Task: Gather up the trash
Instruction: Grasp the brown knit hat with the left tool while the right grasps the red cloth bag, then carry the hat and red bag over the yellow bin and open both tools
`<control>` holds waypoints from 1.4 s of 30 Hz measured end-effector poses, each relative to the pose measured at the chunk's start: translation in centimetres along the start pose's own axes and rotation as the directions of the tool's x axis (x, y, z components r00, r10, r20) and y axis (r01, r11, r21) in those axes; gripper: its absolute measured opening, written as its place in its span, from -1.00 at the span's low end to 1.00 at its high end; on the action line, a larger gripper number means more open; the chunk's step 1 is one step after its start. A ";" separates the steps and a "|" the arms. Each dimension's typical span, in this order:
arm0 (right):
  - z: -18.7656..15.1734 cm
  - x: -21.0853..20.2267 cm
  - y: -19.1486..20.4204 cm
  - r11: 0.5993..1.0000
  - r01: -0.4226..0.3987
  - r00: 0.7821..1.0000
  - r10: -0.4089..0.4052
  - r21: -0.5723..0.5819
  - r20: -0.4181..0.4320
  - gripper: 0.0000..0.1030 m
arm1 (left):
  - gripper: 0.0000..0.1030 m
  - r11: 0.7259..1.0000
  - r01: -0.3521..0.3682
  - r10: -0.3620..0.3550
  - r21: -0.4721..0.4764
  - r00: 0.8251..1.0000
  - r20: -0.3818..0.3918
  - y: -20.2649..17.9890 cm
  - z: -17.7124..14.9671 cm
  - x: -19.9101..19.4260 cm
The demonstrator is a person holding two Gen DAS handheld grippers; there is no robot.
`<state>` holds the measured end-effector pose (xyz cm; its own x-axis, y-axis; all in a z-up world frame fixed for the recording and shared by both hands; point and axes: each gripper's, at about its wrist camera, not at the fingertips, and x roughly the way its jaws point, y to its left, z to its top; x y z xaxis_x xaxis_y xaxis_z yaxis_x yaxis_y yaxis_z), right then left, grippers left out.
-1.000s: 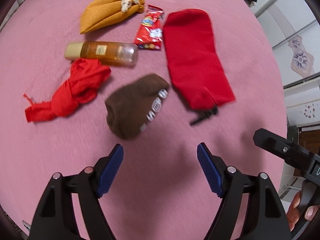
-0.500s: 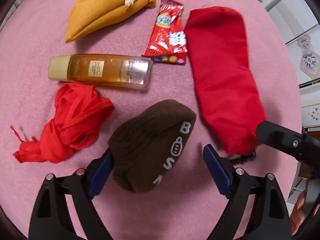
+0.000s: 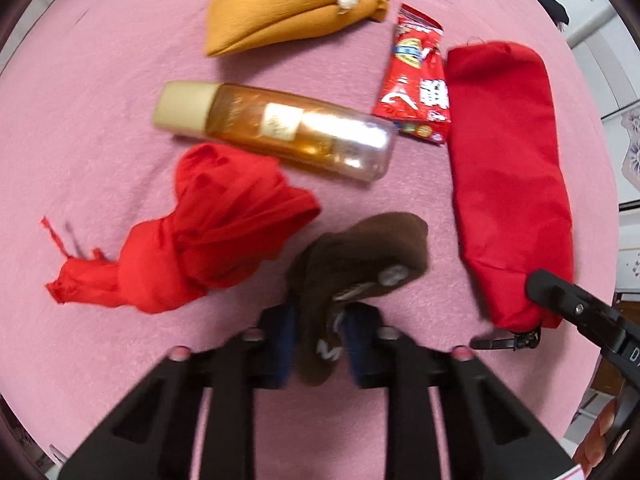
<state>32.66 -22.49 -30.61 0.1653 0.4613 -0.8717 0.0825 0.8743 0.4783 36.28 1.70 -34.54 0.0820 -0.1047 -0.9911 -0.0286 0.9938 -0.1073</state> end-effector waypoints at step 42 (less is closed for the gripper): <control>-27.7 -27.3 -27.3 0.897 0.007 0.951 -0.142 0.442 0.273 -0.73 | -0.76 0.908 0.320 -0.258 0.269 0.935 -0.241 -33.2 -26.1 -2.8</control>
<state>-1.31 -54.76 -22.83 0.4143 0.2735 -0.8681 0.5093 0.7208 0.4701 11.05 -32.01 -30.24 -0.1562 -0.3637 -0.9183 0.2684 0.8791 -0.3938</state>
